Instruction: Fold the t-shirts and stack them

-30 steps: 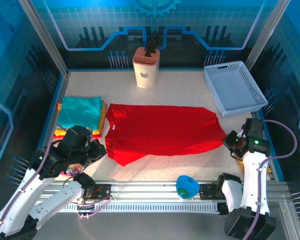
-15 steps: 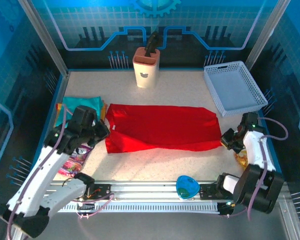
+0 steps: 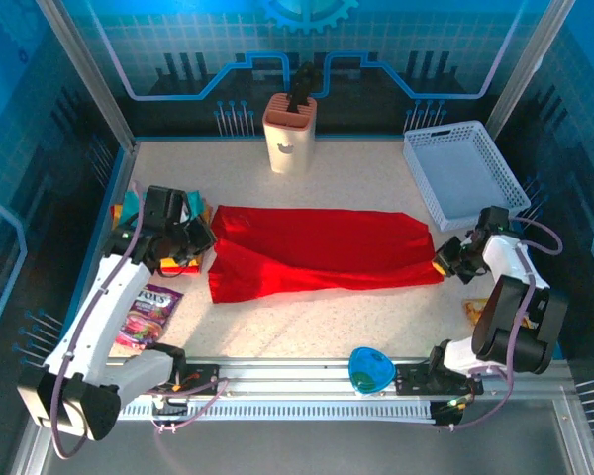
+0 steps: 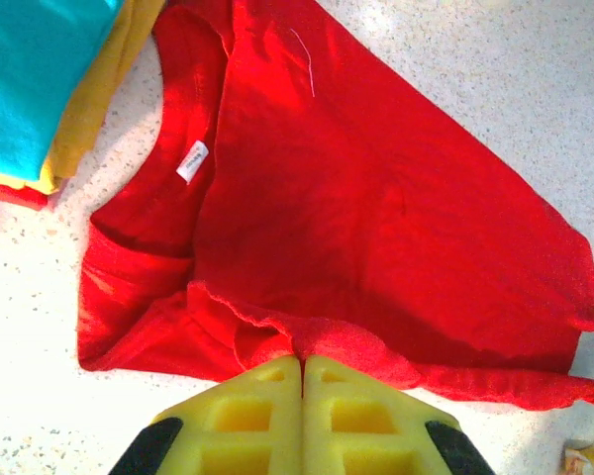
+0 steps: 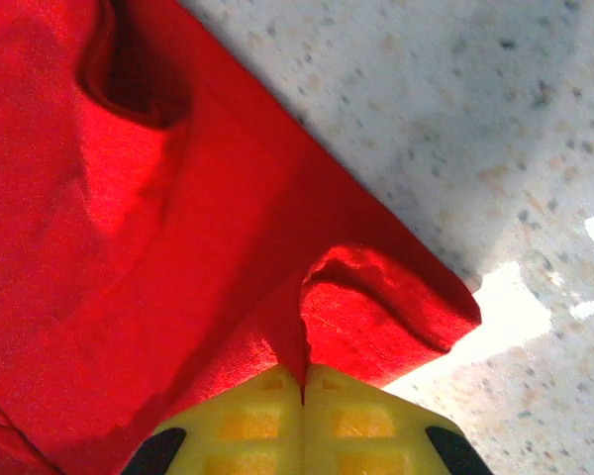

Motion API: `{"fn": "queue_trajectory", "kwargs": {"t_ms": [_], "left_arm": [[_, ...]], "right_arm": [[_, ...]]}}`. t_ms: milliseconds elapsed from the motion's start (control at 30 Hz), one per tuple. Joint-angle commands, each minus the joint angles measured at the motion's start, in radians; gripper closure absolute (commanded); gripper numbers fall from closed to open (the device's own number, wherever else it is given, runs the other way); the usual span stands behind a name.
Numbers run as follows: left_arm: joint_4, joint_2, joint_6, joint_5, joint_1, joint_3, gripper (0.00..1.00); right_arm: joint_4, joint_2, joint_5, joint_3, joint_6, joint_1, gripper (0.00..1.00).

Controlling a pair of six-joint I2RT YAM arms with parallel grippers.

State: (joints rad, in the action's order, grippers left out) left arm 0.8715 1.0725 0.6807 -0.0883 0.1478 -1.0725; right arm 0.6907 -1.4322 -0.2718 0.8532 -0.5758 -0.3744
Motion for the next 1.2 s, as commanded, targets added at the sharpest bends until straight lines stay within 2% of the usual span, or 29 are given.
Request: {"fn": "queue_trajectory", "kwargs": {"t_ms": [0,400,567,1167], "left_arm": [[-0.054,0.018,-0.044,-0.026,-0.019,0.016,1.00],[-0.110,0.106,-0.076,-0.011,-0.030,0.034,1.00],[-0.135,0.141,-0.085,-0.007,-0.030,0.032,1.00],[-0.123,0.360,-0.135,0.028,-0.031,-0.161,1.00]], "right_arm": [[-0.032,-0.056,-0.039,0.047,-0.019,-0.012,1.00],[-0.083,-0.149,-0.063,0.100,-0.048,-0.003,0.98],[-0.107,-0.160,-0.083,0.091,-0.046,-0.001,0.83],[-0.140,-0.163,-0.086,0.080,-0.056,0.003,0.84]]}}
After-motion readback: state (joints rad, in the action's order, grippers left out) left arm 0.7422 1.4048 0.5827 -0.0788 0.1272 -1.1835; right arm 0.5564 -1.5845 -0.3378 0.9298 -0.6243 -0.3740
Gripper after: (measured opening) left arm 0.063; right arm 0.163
